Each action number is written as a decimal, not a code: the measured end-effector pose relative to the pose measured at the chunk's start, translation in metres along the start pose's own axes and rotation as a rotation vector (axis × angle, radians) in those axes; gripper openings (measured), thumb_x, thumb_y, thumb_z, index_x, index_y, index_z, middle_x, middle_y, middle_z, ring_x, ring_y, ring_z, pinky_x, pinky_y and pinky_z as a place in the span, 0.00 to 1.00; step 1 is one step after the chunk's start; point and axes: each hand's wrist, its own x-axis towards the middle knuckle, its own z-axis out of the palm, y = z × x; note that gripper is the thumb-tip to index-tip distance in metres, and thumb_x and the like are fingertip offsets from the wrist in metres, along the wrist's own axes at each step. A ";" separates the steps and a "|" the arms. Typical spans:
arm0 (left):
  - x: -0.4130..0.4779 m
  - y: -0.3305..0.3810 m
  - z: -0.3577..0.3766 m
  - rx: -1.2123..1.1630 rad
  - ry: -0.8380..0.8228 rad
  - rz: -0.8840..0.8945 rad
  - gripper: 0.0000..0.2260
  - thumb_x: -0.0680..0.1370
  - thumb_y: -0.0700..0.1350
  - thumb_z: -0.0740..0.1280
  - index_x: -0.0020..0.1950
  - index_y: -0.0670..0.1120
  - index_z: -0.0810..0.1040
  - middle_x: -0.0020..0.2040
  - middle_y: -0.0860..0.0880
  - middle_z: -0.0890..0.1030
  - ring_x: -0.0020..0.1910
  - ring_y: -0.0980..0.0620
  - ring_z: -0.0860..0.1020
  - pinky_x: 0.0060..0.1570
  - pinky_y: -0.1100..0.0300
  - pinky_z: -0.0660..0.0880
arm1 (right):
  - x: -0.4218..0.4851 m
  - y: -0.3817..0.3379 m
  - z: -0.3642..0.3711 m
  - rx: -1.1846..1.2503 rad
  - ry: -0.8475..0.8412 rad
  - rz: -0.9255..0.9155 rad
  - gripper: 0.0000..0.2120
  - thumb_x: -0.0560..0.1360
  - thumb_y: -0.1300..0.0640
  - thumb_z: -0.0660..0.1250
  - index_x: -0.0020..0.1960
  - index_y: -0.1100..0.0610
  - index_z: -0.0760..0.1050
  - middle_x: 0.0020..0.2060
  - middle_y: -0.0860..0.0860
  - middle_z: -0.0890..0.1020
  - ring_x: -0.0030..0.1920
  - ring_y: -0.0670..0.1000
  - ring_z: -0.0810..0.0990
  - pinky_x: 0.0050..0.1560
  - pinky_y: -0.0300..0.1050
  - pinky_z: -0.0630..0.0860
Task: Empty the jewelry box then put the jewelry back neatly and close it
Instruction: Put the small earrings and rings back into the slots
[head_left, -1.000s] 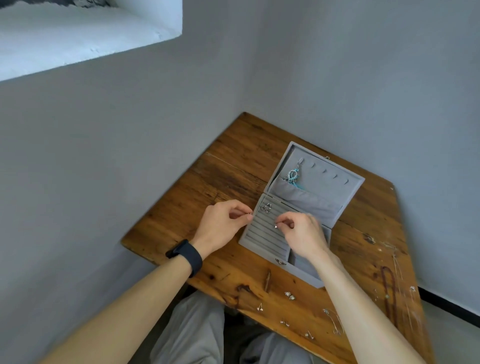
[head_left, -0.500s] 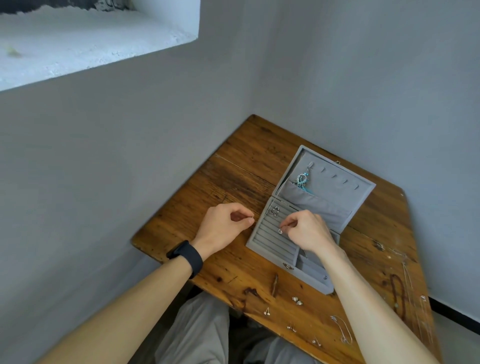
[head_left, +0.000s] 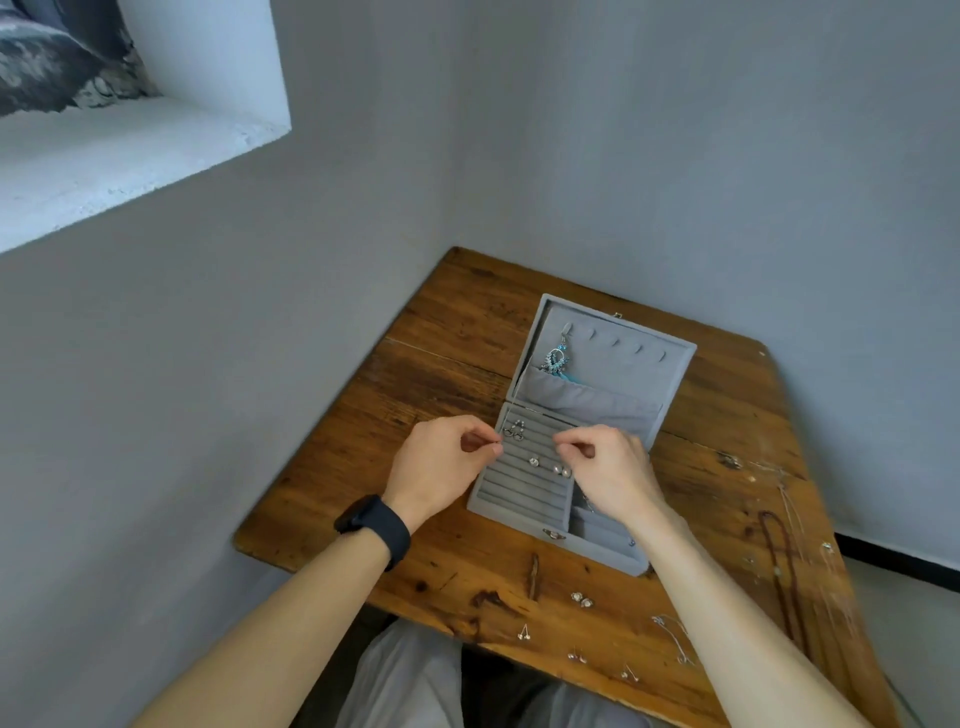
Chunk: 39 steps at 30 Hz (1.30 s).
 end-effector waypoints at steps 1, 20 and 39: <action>0.003 0.003 0.002 0.048 -0.017 0.012 0.07 0.77 0.56 0.71 0.53 0.59 0.84 0.49 0.62 0.83 0.50 0.65 0.79 0.50 0.60 0.80 | -0.010 0.006 -0.002 0.012 0.062 0.005 0.10 0.79 0.53 0.66 0.58 0.49 0.82 0.53 0.45 0.83 0.53 0.47 0.79 0.52 0.39 0.71; 0.025 0.043 0.040 0.352 -0.091 -0.056 0.06 0.79 0.53 0.70 0.53 0.55 0.84 0.50 0.54 0.84 0.47 0.54 0.79 0.44 0.57 0.79 | -0.086 0.080 0.043 -0.092 0.374 0.152 0.13 0.79 0.52 0.65 0.63 0.53 0.77 0.63 0.52 0.77 0.63 0.55 0.72 0.55 0.52 0.74; 0.010 0.040 0.057 0.531 -0.020 0.080 0.12 0.81 0.54 0.64 0.61 0.54 0.82 0.54 0.51 0.82 0.53 0.48 0.80 0.43 0.52 0.80 | -0.087 0.085 0.055 0.045 0.395 0.172 0.13 0.80 0.53 0.63 0.64 0.51 0.75 0.65 0.50 0.76 0.65 0.54 0.73 0.61 0.55 0.71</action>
